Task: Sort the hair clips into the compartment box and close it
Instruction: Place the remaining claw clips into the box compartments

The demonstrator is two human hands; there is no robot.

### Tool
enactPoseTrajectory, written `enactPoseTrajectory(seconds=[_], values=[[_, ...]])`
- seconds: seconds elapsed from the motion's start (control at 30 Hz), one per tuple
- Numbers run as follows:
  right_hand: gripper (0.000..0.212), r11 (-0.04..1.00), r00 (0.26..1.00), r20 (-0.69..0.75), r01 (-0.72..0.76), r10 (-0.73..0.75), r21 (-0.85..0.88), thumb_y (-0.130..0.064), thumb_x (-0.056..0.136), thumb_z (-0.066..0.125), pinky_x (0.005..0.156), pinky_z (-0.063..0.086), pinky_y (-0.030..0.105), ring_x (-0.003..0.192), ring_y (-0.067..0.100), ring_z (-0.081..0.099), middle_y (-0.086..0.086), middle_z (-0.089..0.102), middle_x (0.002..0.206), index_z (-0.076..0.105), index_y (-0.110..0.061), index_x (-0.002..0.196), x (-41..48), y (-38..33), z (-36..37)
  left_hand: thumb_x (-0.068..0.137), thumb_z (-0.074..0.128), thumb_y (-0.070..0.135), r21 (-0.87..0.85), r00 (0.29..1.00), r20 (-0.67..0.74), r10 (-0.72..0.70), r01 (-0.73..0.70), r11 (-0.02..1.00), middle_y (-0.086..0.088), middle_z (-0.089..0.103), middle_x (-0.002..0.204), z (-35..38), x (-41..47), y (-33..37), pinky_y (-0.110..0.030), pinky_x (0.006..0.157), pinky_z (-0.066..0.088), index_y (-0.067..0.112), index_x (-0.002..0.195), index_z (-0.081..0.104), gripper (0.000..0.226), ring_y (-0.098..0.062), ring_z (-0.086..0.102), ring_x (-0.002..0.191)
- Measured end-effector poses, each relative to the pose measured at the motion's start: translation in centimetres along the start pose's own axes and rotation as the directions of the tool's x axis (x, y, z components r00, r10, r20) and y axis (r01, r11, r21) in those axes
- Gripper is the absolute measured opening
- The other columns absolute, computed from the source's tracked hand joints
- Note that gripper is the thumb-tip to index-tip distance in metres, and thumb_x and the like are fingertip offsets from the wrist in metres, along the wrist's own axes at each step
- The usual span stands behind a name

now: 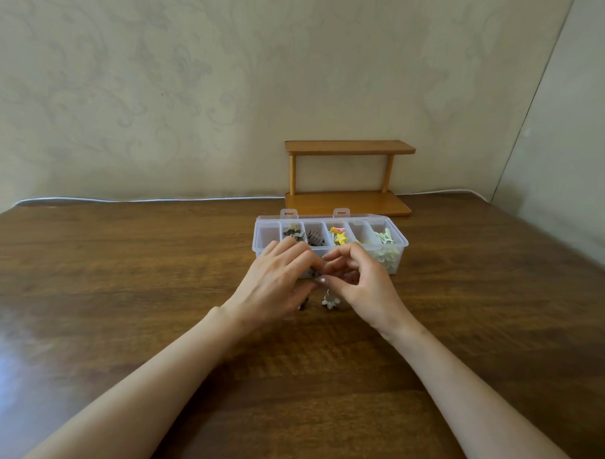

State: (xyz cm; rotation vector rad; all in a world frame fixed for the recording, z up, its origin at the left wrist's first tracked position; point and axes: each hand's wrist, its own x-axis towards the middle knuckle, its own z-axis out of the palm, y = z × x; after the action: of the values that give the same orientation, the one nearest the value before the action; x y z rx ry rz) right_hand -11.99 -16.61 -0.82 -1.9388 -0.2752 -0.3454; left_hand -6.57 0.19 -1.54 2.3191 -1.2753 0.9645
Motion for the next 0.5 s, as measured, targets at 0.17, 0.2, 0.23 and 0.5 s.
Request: enactPoseTrajectory(seconds=[0.17, 0.2, 0.23, 0.5], values=[[0.026, 0.983, 0.999, -0.002, 0.05, -0.051, -0.178, -0.02, 0.084, 0.069, 0.074, 0.051, 0.019, 0.085, 0.004, 0.061, -0.008, 0.063, 0.09, 0.056, -0.022, 0.107, -0.1, 0.5, 0.3, 0.081, 0.059, 0.026, 0.032, 0.975, -0.16, -0.153, 0.16, 0.987, 0.001, 0.06, 0.089, -0.4, 0.3, -1.0, -0.027, 0.069, 0.038, 0.017, 0.091, 0.059, 0.013, -0.015, 0.047, 0.085], [0.025, 0.968, 0.997, 0.017, 0.08, -0.078, -0.24, -0.022, 0.083, 0.069, 0.077, 0.051, 0.021, 0.087, 0.004, 0.06, -0.008, 0.063, 0.09, 0.058, -0.022, 0.105, 0.0, 0.6, 0.4, 0.082, 0.061, 0.025, 0.035, 0.957, -0.198, -0.21, 0.221, 0.975, 0.001, 0.059, 0.089, -0.6, 0.3, -1.5, -0.028, 0.069, 0.039, 0.017, 0.091, 0.06, 0.012, -0.015, 0.047, 0.084], [0.024, 0.949, 0.993, 0.041, 0.114, -0.107, -0.296, -0.023, 0.083, 0.069, 0.079, 0.051, 0.023, 0.089, 0.004, 0.059, -0.009, 0.062, 0.091, 0.059, -0.022, 0.105, 0.0, 0.8, 0.6, 0.081, 0.063, 0.024, 0.035, 0.936, -0.229, -0.267, 0.282, 0.959, 0.002, 0.059, 0.089, -0.7, 0.4, -2.1, -0.029, 0.07, 0.039, 0.017, 0.09, 0.06, 0.012, -0.016, 0.047, 0.084], [0.034, 0.758, 0.962, 0.187, 0.272, -0.199, -0.593, -0.044, 0.085, 0.061, 0.09, 0.037, 0.023, 0.104, 0.01, 0.047, -0.006, 0.059, 0.108, 0.06, -0.023, 0.113, 0.1, 0.7, 2.2, 0.083, 0.066, 0.026, 0.034, 0.789, -0.26, -0.557, 0.584, 0.811, 0.002, 0.064, 0.096, -0.7, 1.6, -5.4, -0.032, 0.078, 0.035, 0.018, 0.093, 0.064, 0.013, -0.022, 0.051, 0.094]])
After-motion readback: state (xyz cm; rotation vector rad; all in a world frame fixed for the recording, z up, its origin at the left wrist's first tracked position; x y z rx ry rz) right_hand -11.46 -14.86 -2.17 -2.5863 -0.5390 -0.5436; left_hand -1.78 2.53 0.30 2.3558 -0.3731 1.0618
